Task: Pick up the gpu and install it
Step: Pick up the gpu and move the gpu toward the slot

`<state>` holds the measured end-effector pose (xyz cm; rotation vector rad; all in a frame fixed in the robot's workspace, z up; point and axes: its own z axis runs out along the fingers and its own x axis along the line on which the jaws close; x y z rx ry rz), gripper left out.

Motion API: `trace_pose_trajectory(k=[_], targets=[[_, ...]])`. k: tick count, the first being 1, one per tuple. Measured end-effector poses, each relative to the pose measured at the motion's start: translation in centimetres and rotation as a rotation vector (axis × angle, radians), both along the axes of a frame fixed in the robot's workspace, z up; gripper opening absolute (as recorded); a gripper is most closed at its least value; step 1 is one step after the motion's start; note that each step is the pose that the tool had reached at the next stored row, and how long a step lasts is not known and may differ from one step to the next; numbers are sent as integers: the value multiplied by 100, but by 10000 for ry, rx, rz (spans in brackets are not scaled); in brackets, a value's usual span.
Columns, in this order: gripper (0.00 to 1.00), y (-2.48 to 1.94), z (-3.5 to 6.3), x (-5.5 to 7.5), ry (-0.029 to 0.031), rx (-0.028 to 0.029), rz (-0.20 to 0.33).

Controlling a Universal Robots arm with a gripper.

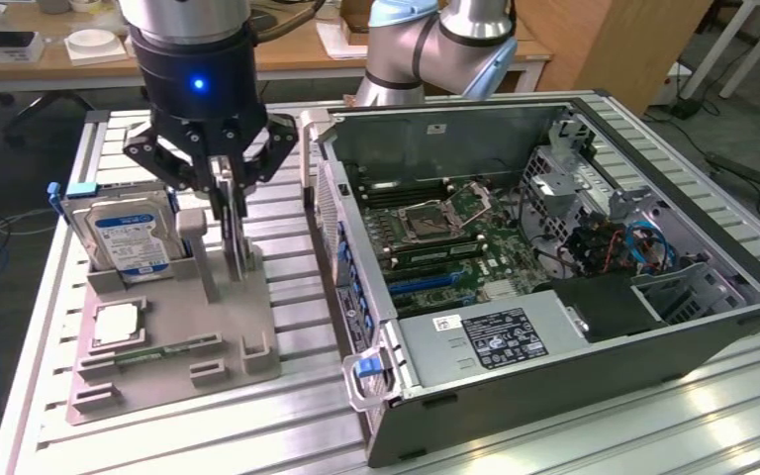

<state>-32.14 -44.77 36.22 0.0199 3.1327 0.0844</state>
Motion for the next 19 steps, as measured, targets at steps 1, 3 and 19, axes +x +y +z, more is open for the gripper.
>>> trace_pose_trajectory(k=[1,3,19], targets=[[26,0,11,0,0,0,0],[26,0,36,0,1,0,-1],[26,0,207,-1,-1,1,0]])
